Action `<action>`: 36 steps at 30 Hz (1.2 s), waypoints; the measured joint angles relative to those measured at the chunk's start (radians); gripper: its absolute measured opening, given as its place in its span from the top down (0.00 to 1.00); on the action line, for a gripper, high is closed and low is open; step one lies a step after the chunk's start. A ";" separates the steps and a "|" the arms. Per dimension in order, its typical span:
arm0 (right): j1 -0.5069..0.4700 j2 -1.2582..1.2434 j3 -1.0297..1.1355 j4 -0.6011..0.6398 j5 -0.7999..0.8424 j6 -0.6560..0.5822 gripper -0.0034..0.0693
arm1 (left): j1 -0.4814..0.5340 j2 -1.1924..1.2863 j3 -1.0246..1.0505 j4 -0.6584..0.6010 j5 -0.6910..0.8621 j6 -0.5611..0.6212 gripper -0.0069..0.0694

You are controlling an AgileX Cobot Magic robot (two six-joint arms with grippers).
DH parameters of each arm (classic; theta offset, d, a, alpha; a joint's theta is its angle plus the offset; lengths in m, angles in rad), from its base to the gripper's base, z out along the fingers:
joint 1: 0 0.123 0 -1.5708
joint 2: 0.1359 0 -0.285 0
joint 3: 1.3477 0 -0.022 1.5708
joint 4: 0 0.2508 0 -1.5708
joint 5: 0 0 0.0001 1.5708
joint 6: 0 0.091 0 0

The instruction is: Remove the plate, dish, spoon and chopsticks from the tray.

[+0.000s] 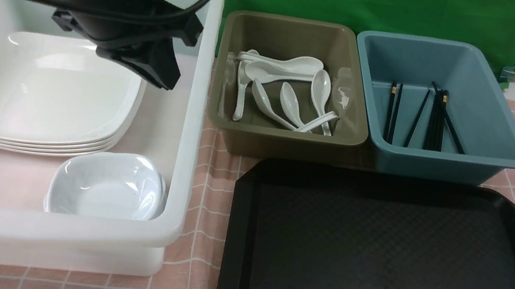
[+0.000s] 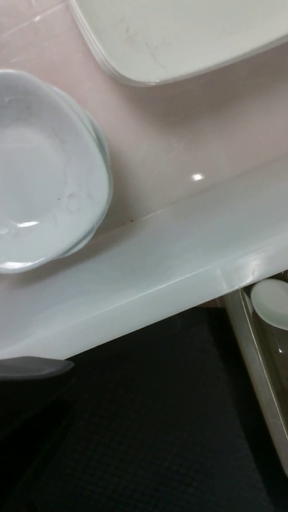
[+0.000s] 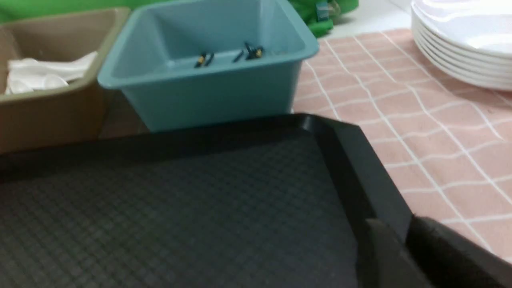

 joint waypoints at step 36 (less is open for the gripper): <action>0.101 0.000 -0.001 -0.001 0.013 -0.007 0.65 | 0.000 -0.296 0.157 0.089 0.003 0.120 0.80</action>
